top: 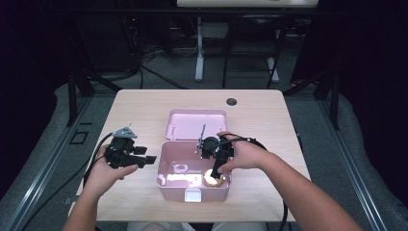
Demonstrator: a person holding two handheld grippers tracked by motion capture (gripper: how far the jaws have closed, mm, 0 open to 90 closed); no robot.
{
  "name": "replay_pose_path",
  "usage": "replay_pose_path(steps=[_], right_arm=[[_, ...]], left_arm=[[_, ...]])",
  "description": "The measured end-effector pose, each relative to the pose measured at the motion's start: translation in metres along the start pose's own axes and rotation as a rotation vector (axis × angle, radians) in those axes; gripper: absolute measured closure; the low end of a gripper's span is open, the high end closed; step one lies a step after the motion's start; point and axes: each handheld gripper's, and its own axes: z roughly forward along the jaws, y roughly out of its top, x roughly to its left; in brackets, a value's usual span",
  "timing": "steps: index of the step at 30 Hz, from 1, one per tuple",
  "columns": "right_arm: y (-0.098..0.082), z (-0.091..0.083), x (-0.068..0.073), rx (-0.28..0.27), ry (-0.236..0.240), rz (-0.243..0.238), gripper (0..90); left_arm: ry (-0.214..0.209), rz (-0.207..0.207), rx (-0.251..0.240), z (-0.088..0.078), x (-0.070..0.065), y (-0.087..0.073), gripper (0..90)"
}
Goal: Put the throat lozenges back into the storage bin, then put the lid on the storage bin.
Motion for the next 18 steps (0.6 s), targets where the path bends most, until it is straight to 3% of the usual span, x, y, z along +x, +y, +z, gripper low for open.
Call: replay_pose_path(steps=[3,9,18], right_arm=[[-0.002,-0.003,-0.001,-0.020,0.013,0.036,14.0],[-0.004,-0.008,-0.004,-0.043,-0.022,0.082,15.2],[-0.008,-0.018,-0.015,-0.097,-0.047,0.129,24.8]], left_arm=[[0.006,0.013,0.000,0.003,-0.003,0.001,41.4],[0.030,0.049,0.007,0.008,-0.009,0.002,40.8],[0.036,0.071,-0.006,0.005,-0.013,0.003,40.0]])
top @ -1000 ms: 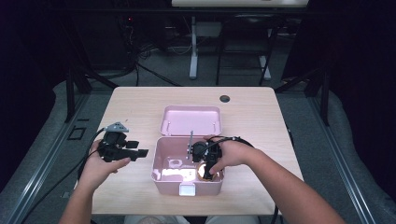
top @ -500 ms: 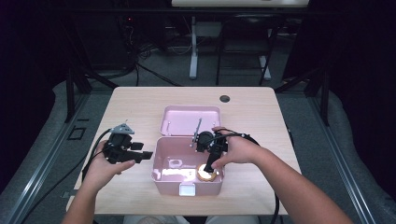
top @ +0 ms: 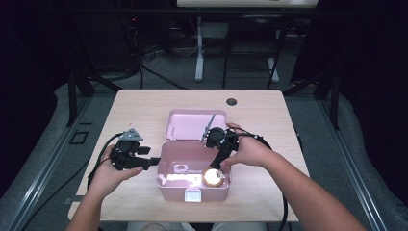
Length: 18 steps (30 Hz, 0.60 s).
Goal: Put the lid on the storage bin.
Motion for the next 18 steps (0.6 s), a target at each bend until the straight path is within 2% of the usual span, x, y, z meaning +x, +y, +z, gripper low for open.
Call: replay_pose_path(steps=[2,4,6,10,13,16,18], right_arm=[[0.000,-0.001,-0.003,-0.002,0.004,0.026,29.8],[-0.001,-0.002,-0.004,0.001,-0.002,0.047,31.1],[-0.001,-0.004,-0.006,-0.004,0.000,0.095,32.6],[-0.003,-0.007,-0.009,-0.032,-0.005,0.119,35.6],[-0.005,-0.009,-0.011,-0.071,0.016,0.125,39.3],[-0.006,-0.010,-0.013,-0.075,0.005,0.143,40.4],[-0.006,-0.011,-0.014,-0.075,0.000,0.163,41.1]], left_arm=[[-0.002,0.008,-0.008,-0.001,-0.001,0.001,40.4],[-0.005,0.019,-0.026,-0.002,-0.002,0.001,40.9],[-0.021,0.026,-0.027,-0.003,-0.003,0.001,43.6],[-0.032,0.036,-0.025,-0.003,-0.006,0.002,44.2],[-0.038,0.049,-0.012,-0.002,-0.008,0.003,45.3],[-0.046,0.054,-0.004,0.000,-0.010,0.002,45.6],[-0.044,0.053,-0.007,0.001,-0.011,0.002,49.6]])
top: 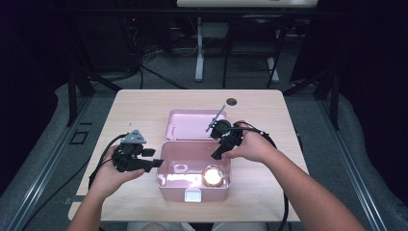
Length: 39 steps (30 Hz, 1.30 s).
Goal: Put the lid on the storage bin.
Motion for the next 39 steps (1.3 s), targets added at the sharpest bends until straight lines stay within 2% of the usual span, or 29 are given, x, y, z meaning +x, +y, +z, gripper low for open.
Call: replay_pose_path(steps=[2,9,12,16,22,30,39], right_arm=[[0.000,-0.001,-0.001,0.003,-0.010,0.027,41.9],[0.000,-0.005,-0.012,-0.059,-0.033,0.100,47.6],[0.000,-0.007,-0.020,-0.084,-0.046,0.142,49.4],[-0.002,-0.009,-0.030,-0.116,-0.058,0.200,51.3],[-0.003,-0.010,-0.043,-0.164,-0.079,0.288,52.0],[-0.004,-0.005,-0.062,-0.170,-0.116,0.349,52.0],[-0.001,0.002,-0.072,-0.193,-0.133,0.384,51.4]], left_arm=[[-0.006,-0.013,-0.001,-0.001,-0.001,0.001,53.5],[-0.027,0.004,-0.011,0.004,-0.007,0.002,62.9],[-0.004,0.018,-0.007,0.005,-0.009,0.002,65.5],[-0.022,0.020,-0.018,0.003,-0.009,0.002,69.8],[-0.015,0.037,-0.018,0.005,-0.012,0.003,74.5],[-0.054,0.035,-0.023,0.010,-0.014,0.002,80.9],[-0.050,0.045,0.009,0.023,-0.017,0.000,83.0]])
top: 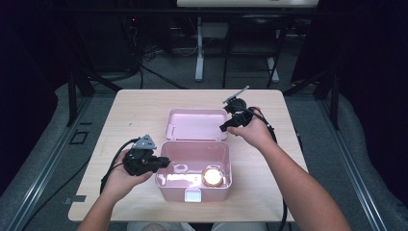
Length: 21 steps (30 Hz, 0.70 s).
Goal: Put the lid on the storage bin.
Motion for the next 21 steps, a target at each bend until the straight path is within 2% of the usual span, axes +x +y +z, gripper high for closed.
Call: replay_pose_path(steps=[9,16,21], right_arm=[[0.003,0.007,-0.011,-0.004,-0.011,0.057,50.8],[0.005,0.014,-0.021,-0.016,-0.016,0.110,50.6],[0.007,0.020,-0.025,-0.013,-0.021,0.128,50.7]], left_arm=[[-0.014,0.024,0.034,0.011,-0.005,-0.001,85.4],[-0.013,0.010,0.020,0.015,-0.004,-0.003,88.9],[-0.022,0.014,0.021,0.015,-0.004,-0.003,89.6]])
